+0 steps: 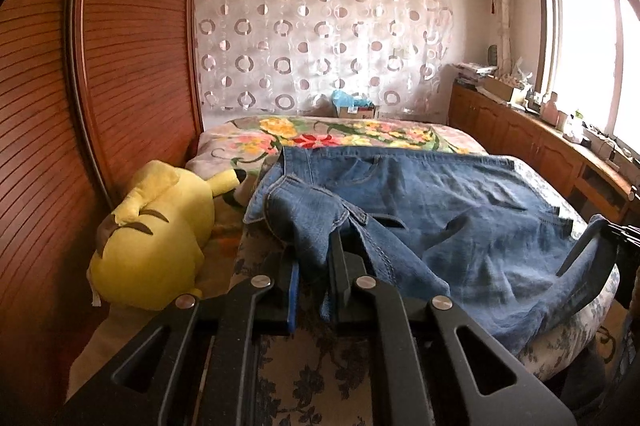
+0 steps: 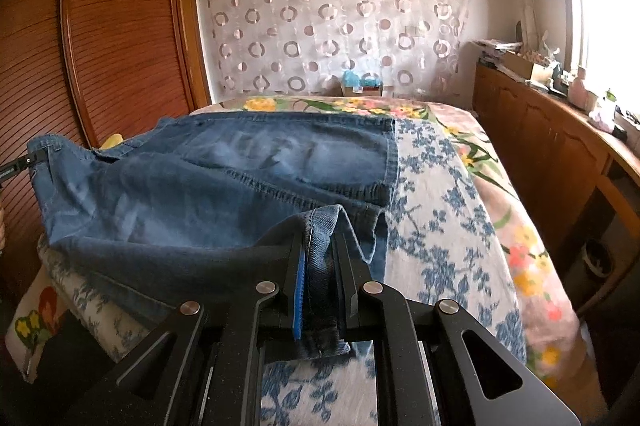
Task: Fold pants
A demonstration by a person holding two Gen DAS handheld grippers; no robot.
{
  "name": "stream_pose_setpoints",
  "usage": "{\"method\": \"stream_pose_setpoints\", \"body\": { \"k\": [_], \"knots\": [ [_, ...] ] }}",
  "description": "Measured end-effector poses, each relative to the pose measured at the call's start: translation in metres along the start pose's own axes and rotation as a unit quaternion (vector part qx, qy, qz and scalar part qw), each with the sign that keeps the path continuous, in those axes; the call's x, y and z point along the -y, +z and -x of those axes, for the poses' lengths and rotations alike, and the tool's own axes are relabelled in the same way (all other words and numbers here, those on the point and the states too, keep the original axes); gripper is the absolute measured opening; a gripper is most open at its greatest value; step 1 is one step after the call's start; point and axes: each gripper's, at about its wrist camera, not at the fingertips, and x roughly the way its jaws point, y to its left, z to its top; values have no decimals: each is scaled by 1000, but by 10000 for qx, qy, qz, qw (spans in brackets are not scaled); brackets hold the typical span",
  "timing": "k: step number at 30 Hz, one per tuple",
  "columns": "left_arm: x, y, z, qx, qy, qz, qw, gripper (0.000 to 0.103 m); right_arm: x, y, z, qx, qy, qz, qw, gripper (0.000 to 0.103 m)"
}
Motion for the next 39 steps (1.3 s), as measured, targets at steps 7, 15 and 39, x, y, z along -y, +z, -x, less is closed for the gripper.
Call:
{"method": "stream_pose_setpoints", "body": {
  "k": [7, 15, 39],
  "knots": [
    [-1, 32, -7, 186, -37, 20, 9998, 12, 9, 35, -8, 270, -17, 12, 9996, 12],
    [3, 50, -39, 82, 13, -27, 10000, 12, 27, 53, -38, 308, -71, -47, 9995, 11],
    [16, 129, -155, 19, 334, -338, 9989, 12, 31, 120, -116, 533, -373, 336, 9973, 10]
  ]
}}
